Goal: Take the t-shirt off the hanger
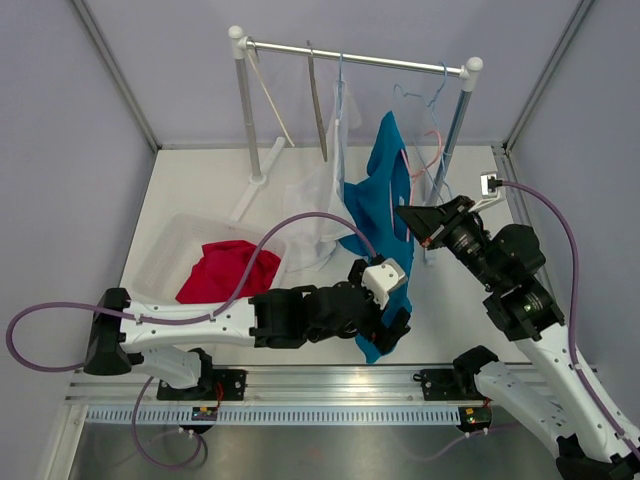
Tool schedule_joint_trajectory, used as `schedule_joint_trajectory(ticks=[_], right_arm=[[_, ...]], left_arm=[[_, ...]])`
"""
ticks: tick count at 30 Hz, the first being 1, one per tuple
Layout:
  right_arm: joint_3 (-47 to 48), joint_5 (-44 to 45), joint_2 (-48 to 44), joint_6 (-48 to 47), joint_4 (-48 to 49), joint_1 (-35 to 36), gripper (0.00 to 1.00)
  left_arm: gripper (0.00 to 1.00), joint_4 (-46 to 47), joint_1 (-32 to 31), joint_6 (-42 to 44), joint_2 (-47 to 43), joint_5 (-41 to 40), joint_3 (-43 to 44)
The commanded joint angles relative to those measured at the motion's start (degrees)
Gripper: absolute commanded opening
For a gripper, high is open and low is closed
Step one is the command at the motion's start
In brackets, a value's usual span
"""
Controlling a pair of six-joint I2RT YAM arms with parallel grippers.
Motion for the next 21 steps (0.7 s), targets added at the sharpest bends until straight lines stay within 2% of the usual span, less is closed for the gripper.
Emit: schedule_joint_trajectory(ticks=[1,4,5,8,9,11,17,21], right_arm=[[0.6,-4.8,-1.8,1.9,4.3,0.6,0.00],[0.8,-4.2,-2.6,1.7,3.7,0.6,0.00],[1.0,-3.9,-2.8,1.3,3.3,0.6,0.00],[1.3,-3.8,-2.7,1.4,4.0,0.6,0.00],[1.3,-4.0,-2.3,1.2,4.5,0.6,0.00],[1.7,-5.0,-1.3,1.1,5.7,0.6,0.00],[5.6,-3.7,2.4,-2.3,8.1,0.6,0.00],[9.5,-6.7,3.7,-3.5,9.5,0.6,0.00]], left_arm=[[0.99,4.4,-0.3,1.3,0.8,-6.2,2.2],[0.79,5.4,-0.4,1.4,0.7,-5.5,1.2],[0.60,5.8,-0.6,1.5,0.5,-4.6,0.8],[0.33,7.5,-1.3,1.8,-0.2,-2.9,-1.2],[0.15,7.7,-1.6,1.9,-0.7,-2.5,-1.8],[0.01,7.5,-3.6,2.2,-1.2,-3.7,-4.4],[0.00,7.4,-8.7,-2.0,-4.3,-5.7,-13.7],[0.00,8.0,-9.5,-9.1,-5.2,-9.5,-20.8]])
